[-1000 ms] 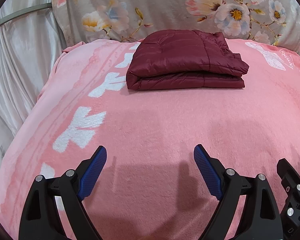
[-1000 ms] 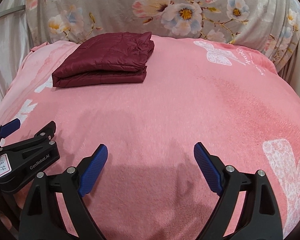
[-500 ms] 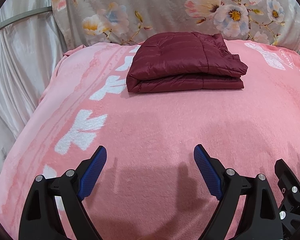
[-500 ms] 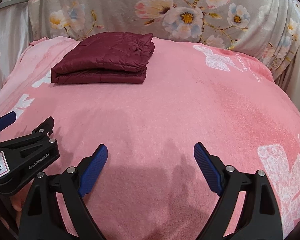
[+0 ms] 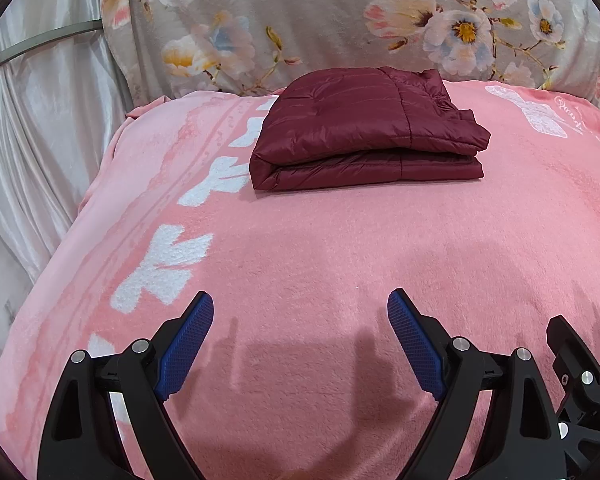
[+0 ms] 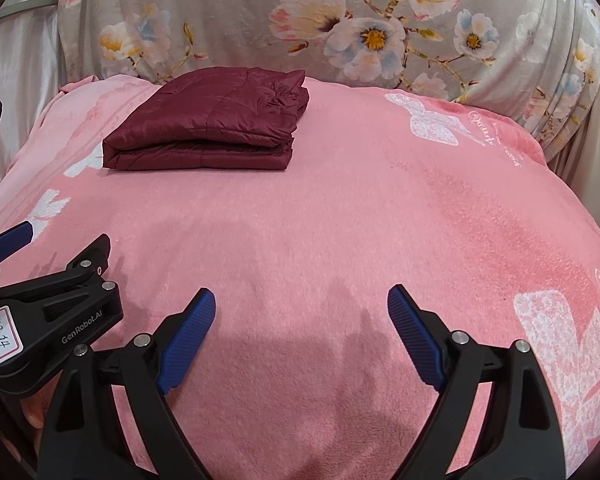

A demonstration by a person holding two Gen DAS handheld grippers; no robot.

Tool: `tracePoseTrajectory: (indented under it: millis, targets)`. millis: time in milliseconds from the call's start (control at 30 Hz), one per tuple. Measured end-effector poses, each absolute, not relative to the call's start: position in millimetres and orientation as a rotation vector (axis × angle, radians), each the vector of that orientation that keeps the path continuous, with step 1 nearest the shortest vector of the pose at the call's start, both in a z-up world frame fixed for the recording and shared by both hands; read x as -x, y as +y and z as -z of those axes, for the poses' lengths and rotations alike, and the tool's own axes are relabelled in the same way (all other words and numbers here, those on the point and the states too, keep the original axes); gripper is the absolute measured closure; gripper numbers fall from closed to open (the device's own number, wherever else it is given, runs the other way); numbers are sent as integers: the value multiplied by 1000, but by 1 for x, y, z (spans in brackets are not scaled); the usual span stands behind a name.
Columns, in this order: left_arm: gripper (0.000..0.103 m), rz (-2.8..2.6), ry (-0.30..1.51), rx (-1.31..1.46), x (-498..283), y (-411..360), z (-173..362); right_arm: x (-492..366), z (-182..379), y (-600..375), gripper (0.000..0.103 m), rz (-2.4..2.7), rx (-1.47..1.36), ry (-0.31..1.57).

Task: Fold large clothes

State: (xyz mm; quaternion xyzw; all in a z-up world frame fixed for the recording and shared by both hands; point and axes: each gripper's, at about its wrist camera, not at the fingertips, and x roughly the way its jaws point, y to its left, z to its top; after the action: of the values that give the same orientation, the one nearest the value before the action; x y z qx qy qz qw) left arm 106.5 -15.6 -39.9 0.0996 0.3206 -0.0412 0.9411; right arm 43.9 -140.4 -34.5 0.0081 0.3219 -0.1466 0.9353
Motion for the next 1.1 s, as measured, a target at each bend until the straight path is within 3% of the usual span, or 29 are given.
tracePoseTrajectory:
  millis: [1100]
  targets:
    - [16,98,643,-208,-103,-21,36,-44,31,-138,18,306,-13,652]
